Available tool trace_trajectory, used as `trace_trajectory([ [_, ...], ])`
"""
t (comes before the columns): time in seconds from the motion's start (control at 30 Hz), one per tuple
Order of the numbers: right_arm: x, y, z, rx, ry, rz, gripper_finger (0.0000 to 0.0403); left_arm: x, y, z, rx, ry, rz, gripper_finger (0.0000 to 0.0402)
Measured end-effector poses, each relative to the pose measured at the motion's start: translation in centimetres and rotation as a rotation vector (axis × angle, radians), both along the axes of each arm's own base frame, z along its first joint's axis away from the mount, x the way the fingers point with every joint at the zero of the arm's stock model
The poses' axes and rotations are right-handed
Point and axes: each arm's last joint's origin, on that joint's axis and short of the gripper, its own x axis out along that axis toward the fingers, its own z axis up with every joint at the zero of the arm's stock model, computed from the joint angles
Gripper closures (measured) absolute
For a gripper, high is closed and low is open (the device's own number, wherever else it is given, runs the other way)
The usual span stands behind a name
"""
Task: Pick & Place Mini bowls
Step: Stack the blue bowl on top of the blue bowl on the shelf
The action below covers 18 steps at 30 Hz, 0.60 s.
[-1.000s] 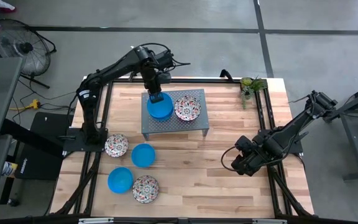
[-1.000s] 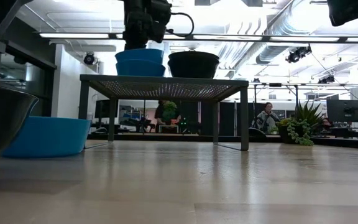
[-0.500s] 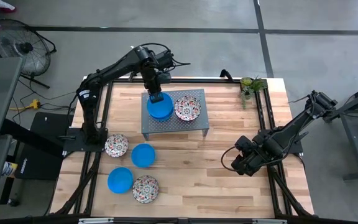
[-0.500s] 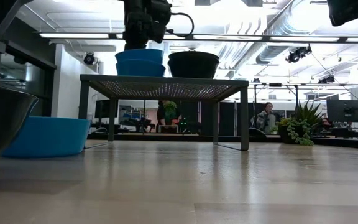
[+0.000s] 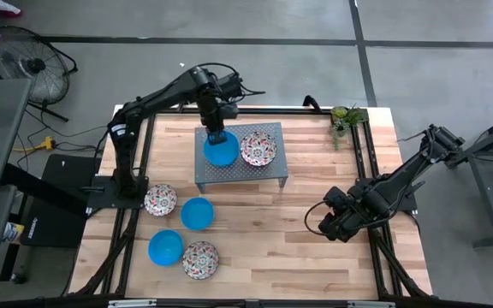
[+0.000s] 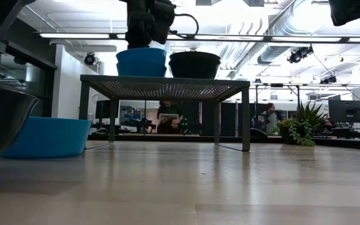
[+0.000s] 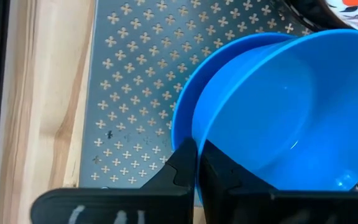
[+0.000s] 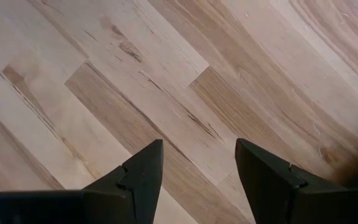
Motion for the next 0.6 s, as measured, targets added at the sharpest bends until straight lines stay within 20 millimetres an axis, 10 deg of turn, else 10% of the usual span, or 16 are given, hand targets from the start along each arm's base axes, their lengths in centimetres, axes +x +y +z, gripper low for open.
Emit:
trace_trajectory([
  [0.6,0.1,0.1,0.0,0.001,-0.010,0.037,0.0215,-0.1,0.0,-2.1,-0.045,0.070,0.003,0.0402],
])
